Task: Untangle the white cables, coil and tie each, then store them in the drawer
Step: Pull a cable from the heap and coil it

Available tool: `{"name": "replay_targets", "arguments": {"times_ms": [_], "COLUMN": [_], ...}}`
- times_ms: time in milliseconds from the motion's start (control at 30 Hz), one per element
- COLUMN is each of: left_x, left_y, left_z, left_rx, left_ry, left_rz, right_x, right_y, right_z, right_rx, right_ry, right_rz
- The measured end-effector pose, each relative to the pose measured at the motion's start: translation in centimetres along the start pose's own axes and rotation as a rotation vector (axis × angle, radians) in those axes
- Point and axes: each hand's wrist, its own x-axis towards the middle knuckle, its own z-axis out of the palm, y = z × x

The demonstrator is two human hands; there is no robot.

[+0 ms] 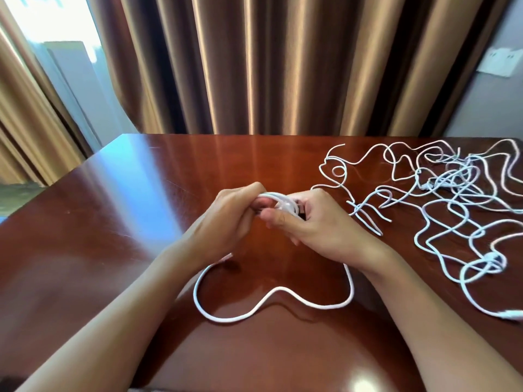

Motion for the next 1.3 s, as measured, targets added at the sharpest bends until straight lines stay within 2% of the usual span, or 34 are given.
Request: {"name": "replay_targets", "arguments": {"times_ms": [100,167,267,367,433,500,600,667,733,800,867,1033,1100,1200,1300], "left_x": [0.2,0.4,0.4,0.1,0.2,0.2,-0.1,-0.3,-0.3,-0.3,-0.1,0.3,0.2,0.1,0.3], "left_y": [0.4,1.2,2.6,3.9,3.9,3.0,0.8,0.8,1.1,1.2,1.0,0.4,0.2,0.3,0.5], "left_z": [0.6,0.8,1.6,2.4,2.3,2.0,1.7,1.3,1.0,0.7,0.7,0.3,0.7,1.4,2.2], "left_rx": [-0.265,-0.501,-0.761,-0.821,-0.788,-0.625,-0.142,-0.023,0.021,0.066,0.165,0.525,0.428,0.059,-0.209], "left_ry": [0.114,0.158,0.101,-0.048,-0.103,-0.137,-0.093,0.022,0.012,-0.085,-0.123,-0.015,0.060,0.214,0.268], "left_rz": [-0.203,-0.326,-0.454,-0.492,-0.508,-0.486,-0.278,-0.143,0.036,0.150,0.192,0.226,0.131,-0.088,-0.330], "right_x": [-0.1,0.1,0.2,-0.1,0.0,0.2,0.4,0.1,-0.3,-0.6,-0.6,-0.2,0.2,0.5,0.1], "right_y": [-0.7,-0.8,-0.1,0.3,0.1,0.1,0.6,0.3,-0.2,-0.1,-0.2,0.3,0.8,0.5,-0.3], "right_z": [0.3,0.9,2.5,3.5,3.3,2.9,1.9,1.3,1.0,0.9,0.6,0.6,0.9,0.8,0.9], "right_rx": [0.191,0.224,0.125,-0.018,-0.088,-0.230,-0.561,-0.752,-0.823,-0.853,-0.819,-0.521,-0.468,-0.303,-0.137], "right_ry": [0.126,0.190,0.237,0.304,0.343,0.362,0.385,0.281,0.171,0.086,0.081,0.149,0.235,0.404,0.515], "right_rz": [-0.027,-0.042,-0.065,-0.105,-0.109,-0.117,-0.159,-0.106,-0.019,0.054,0.100,0.108,0.042,-0.039,-0.107]}}
